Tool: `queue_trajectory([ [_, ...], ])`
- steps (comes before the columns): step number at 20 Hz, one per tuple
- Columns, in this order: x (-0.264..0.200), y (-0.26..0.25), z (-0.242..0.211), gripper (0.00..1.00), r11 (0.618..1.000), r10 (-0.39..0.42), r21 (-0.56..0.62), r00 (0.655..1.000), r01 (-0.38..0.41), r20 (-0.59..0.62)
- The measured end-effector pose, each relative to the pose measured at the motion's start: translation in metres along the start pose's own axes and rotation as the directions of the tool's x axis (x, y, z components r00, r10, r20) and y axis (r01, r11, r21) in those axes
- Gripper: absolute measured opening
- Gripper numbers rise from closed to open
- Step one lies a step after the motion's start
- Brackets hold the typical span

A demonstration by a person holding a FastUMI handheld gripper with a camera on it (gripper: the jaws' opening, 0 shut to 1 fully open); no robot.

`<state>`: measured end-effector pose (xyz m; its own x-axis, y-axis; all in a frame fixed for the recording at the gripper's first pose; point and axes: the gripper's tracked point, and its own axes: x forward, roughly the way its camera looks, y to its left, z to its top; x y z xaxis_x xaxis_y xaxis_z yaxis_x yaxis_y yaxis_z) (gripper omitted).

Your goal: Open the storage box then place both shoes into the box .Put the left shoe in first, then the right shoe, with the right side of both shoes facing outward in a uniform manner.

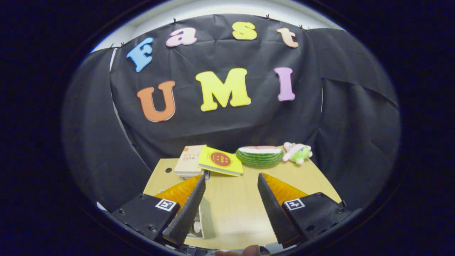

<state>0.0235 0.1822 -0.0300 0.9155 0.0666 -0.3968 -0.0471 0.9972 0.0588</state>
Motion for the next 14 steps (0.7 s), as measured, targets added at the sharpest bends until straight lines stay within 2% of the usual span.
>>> queue_trajectory([
  [5, -0.026, -0.019, 0.012, 0.96, 0.999, -0.024, 0.033, 0.987, 0.019, 0.159],
  [14, -0.047, -0.029, -0.012, 0.96, 0.999, -0.030, -0.015, 0.963, 0.035, 0.267],
])
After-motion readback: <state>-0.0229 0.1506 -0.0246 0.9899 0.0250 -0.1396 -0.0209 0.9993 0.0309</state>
